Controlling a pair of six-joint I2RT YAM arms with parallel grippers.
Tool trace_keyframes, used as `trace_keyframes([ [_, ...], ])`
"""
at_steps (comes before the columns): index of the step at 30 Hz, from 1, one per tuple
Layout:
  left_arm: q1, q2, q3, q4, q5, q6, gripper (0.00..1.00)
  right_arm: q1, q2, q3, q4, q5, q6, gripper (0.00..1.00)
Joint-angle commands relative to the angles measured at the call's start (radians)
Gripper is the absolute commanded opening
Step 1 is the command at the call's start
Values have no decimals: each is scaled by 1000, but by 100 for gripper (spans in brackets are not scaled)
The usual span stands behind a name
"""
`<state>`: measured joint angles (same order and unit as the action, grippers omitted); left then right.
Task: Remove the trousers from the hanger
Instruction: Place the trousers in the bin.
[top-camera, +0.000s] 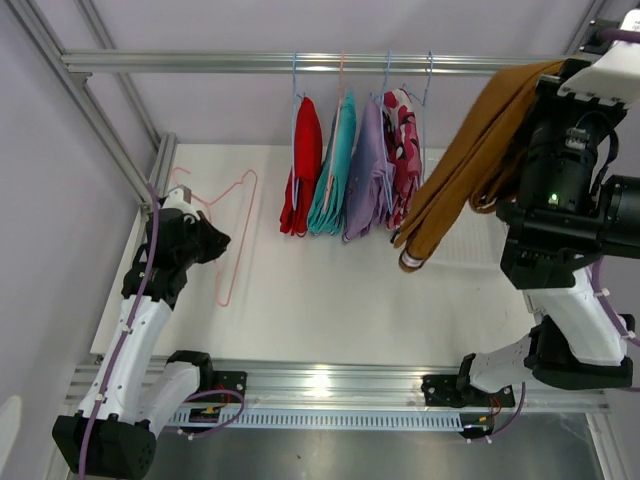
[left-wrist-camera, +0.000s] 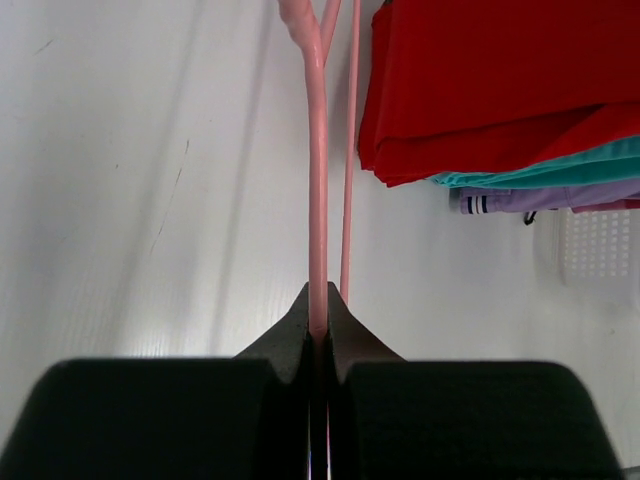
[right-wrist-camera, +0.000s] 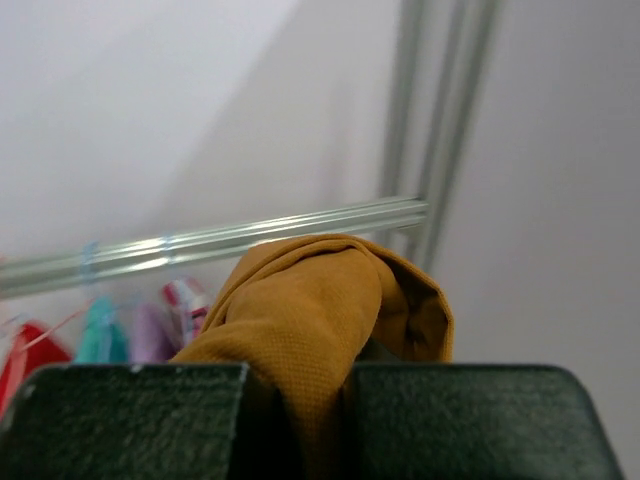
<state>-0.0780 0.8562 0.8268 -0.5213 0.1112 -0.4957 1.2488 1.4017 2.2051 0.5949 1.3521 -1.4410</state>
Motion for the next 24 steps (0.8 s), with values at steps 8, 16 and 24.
trace_keyframes([
  [8,4,-23,0,75,102,17,1,-428,-227,-250,-285,-73,346,0],
  [16,3,-39,-9,89,130,19,1,-577,-475,-630,-608,-54,750,0],
  [24,1,-43,-14,98,165,20,1,-689,-484,-844,-885,-121,1122,0],
])
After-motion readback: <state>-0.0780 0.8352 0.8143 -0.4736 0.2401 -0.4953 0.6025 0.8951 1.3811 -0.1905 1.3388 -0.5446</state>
